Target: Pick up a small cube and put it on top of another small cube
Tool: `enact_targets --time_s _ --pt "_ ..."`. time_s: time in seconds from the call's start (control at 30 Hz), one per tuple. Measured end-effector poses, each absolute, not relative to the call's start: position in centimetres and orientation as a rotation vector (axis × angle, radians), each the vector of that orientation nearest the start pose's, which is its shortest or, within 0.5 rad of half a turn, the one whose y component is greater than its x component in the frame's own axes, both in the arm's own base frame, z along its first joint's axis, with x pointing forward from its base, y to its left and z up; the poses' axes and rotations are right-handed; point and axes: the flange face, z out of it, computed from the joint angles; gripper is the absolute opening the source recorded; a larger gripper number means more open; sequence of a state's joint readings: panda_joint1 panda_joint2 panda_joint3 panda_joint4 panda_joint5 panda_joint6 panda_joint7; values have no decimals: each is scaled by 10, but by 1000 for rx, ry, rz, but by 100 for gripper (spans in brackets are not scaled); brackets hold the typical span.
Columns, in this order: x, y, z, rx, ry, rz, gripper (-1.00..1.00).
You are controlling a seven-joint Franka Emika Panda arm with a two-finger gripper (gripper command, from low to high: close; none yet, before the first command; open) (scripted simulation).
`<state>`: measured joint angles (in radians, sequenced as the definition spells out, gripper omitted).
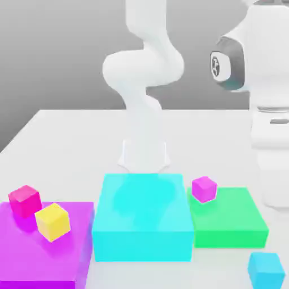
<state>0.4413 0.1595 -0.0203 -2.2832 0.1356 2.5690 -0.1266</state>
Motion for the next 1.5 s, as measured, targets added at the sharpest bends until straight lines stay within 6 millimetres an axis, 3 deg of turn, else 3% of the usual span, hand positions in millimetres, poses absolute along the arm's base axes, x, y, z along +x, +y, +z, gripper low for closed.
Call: enact_targets --time_s 0.17,0.3,0.33,0.53,0.6,0.73,1.0,1.27,1.5 --pt "475 247 212 -2957 -1015 -28 0" --pt "472 251 152 -2949 -1081 -2 0" --pt "471 251 140 -2949 -1083 -1 -100" --pt "470 251 134 -2949 -1083 2 -100" --pt "471 252 148 -2949 -1086 1 -100" --pt "466 250 197 -2945 -1074 7 -100" --pt "409 228 253 -2910 -976 49 -100" --pt "344 199 291 -2921 -919 52 -100" --pt "287 168 307 -2982 -878 23 -100"
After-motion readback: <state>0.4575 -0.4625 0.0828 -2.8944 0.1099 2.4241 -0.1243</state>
